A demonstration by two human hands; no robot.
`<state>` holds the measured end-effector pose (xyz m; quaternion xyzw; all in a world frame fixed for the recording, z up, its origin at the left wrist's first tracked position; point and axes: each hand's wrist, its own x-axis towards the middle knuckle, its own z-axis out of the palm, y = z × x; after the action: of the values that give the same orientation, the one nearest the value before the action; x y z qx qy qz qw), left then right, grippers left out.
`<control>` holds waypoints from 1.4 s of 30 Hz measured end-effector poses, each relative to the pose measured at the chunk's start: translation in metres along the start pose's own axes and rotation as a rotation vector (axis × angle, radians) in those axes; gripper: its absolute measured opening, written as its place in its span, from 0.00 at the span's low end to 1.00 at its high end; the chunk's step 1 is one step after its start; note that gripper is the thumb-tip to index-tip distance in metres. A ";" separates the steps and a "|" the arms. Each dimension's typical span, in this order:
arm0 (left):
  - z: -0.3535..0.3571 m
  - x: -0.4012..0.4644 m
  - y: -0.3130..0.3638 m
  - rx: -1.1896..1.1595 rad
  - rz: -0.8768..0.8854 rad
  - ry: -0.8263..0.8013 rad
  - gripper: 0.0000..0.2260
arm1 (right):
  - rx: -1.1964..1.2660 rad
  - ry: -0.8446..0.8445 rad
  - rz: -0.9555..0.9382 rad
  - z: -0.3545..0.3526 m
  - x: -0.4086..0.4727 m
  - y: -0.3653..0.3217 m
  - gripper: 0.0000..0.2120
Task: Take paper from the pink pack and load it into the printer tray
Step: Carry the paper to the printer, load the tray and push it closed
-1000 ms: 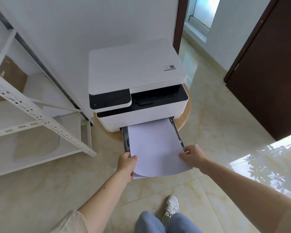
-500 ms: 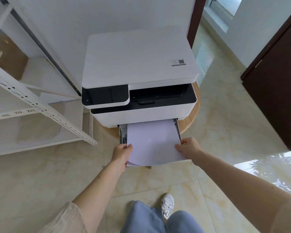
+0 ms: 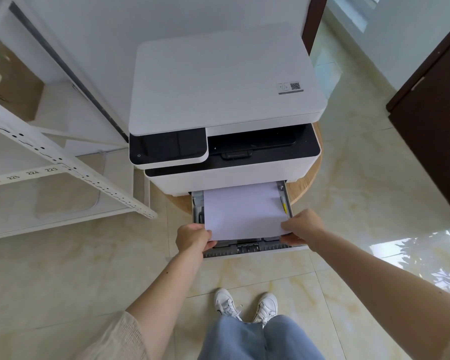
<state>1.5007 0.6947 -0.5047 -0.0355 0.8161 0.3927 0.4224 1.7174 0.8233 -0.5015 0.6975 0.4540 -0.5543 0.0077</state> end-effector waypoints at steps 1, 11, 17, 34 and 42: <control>0.001 0.000 0.000 0.017 0.012 0.010 0.11 | 0.004 0.017 -0.010 0.001 0.000 0.002 0.07; 0.002 -0.008 -0.018 0.496 0.460 0.128 0.10 | -0.184 0.228 -0.171 0.025 -0.011 0.012 0.08; 0.004 -0.007 -0.029 0.567 0.562 0.186 0.05 | -0.169 0.290 -0.177 0.032 -0.013 0.014 0.09; 0.025 -0.024 -0.046 1.027 1.148 -0.275 0.22 | -0.155 0.276 -0.095 0.030 -0.015 0.012 0.09; 0.027 -0.028 -0.048 1.011 1.128 -0.258 0.18 | -0.095 0.299 -0.073 0.032 -0.015 0.013 0.05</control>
<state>1.5551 0.6722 -0.5232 0.6296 0.7354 0.1288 0.2148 1.7020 0.7898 -0.5088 0.7541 0.5009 -0.4221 -0.0474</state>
